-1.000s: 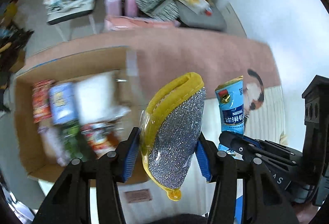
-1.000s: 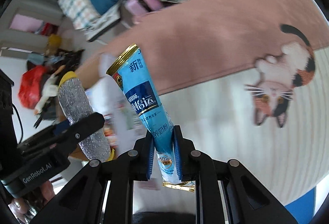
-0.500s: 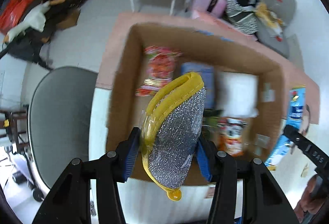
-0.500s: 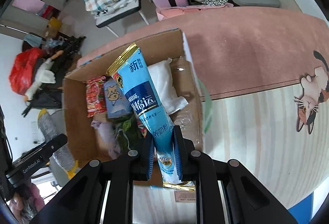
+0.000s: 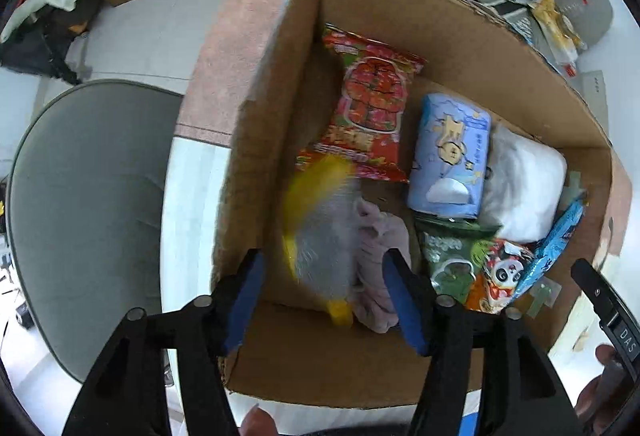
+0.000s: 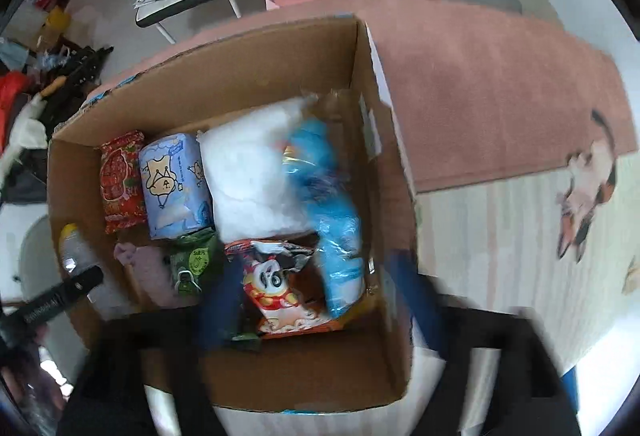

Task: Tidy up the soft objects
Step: 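Carry the sponge and drink stick into the box and release them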

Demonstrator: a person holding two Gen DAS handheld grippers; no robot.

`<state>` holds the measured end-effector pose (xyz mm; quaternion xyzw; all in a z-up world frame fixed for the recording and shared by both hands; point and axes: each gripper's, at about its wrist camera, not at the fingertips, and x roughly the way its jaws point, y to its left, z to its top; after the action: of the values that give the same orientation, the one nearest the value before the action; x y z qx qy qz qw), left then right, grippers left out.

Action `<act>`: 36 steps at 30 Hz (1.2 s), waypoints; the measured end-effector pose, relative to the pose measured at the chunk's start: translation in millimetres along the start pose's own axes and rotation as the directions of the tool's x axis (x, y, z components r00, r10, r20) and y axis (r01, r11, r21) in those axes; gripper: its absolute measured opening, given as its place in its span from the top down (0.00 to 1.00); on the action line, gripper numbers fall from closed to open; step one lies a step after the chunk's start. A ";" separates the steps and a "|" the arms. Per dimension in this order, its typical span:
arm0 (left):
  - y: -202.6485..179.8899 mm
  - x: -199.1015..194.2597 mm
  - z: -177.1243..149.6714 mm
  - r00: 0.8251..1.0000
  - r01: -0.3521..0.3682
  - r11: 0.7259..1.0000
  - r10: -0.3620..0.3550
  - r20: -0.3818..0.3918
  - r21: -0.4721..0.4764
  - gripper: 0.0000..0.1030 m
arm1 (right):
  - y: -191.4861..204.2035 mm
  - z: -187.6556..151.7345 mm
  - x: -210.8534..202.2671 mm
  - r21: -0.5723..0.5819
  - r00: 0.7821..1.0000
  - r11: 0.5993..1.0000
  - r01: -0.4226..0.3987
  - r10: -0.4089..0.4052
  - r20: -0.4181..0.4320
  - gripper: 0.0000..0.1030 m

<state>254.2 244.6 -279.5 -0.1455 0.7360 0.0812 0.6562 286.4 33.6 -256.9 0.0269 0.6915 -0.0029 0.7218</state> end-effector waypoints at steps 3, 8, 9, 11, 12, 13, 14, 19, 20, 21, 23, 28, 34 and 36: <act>-4.7 -2.5 -2.2 1.000 0.001 1.000 -0.001 0.005 0.027 0.20 | 2.9 0.3 -2.9 -0.008 1.000 1.000 0.001 -0.001 0.005 0.15; -11.9 -13.0 -8.9 0.999 -0.010 0.998 0.008 0.032 0.062 0.07 | -0.1 -1.7 -8.4 -0.010 1.000 1.000 -0.017 0.017 -0.002 0.14; -13.9 -14.7 -10.5 0.999 -0.013 0.997 0.011 0.037 0.071 0.05 | 0.0 -3.0 -8.9 -0.012 1.000 1.000 -0.025 0.025 -0.003 0.13; -18.8 -19.0 -17.2 0.998 -0.022 0.996 0.017 0.068 0.084 0.05 | -0.6 -6.6 -8.7 -0.016 0.999 0.999 -0.046 0.046 -0.006 0.00; -21.6 -21.9 -21.1 0.996 -0.025 0.996 0.017 0.083 0.090 0.04 | 0.2 -8.6 -8.1 -0.019 0.999 0.998 -0.052 0.052 -0.005 0.00; -24.5 -26.4 -26.5 0.995 -0.029 0.995 0.019 0.100 0.097 0.04 | 0.6 -11.8 -8.2 -0.024 0.999 0.999 -0.048 0.048 -0.003 0.00; -26.8 -28.5 -30.4 0.994 -0.030 0.994 0.018 0.112 0.101 0.04 | 1.9 -16.1 -9.1 -0.035 0.999 0.999 -0.035 0.035 0.006 0.00; -44.2 -37.8 -49.7 0.984 -0.058 0.990 0.036 0.174 0.126 0.04 | 5.3 -42.5 -15.6 -0.099 0.999 0.995 0.009 -0.004 0.048 0.00; -46.7 -38.8 -54.5 0.982 -0.073 0.989 0.049 0.185 0.128 0.04 | 5.2 -46.5 -16.6 -0.107 0.999 0.994 0.011 -0.005 0.052 0.00; -48.8 -40.0 -59.0 0.979 -0.083 0.988 0.057 0.198 0.127 0.04 | 4.4 -50.7 -18.2 -0.112 0.998 0.994 0.014 -0.008 0.055 0.00; -51.8 -40.1 -63.5 0.977 -0.091 0.988 0.063 0.205 0.127 0.04 | 2.6 -56.5 -19.7 -0.114 0.998 0.993 0.018 -0.012 0.060 0.00; -58.1 -49.1 -77.7 0.977 -0.059 0.992 0.034 0.211 0.114 0.04 | -6.9 -69.2 -32.3 -0.109 0.997 0.994 0.000 0.008 0.074 0.00; -73.6 -97.3 -106.8 0.951 -0.062 0.988 0.015 0.308 0.144 0.04 | -20.5 -88.5 -82.1 -0.098 0.987 0.995 -0.025 0.040 0.156 0.00; -76.2 -115.5 -116.8 0.942 -0.058 0.987 0.005 0.336 0.149 0.04 | -25.9 -98.3 -107.8 -0.096 0.979 0.995 -0.039 0.057 0.196 0.00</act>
<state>179.7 148.8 -145.1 -0.0657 0.6201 0.0570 0.7797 182.5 8.4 -154.3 0.0100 0.6145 0.0437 0.7876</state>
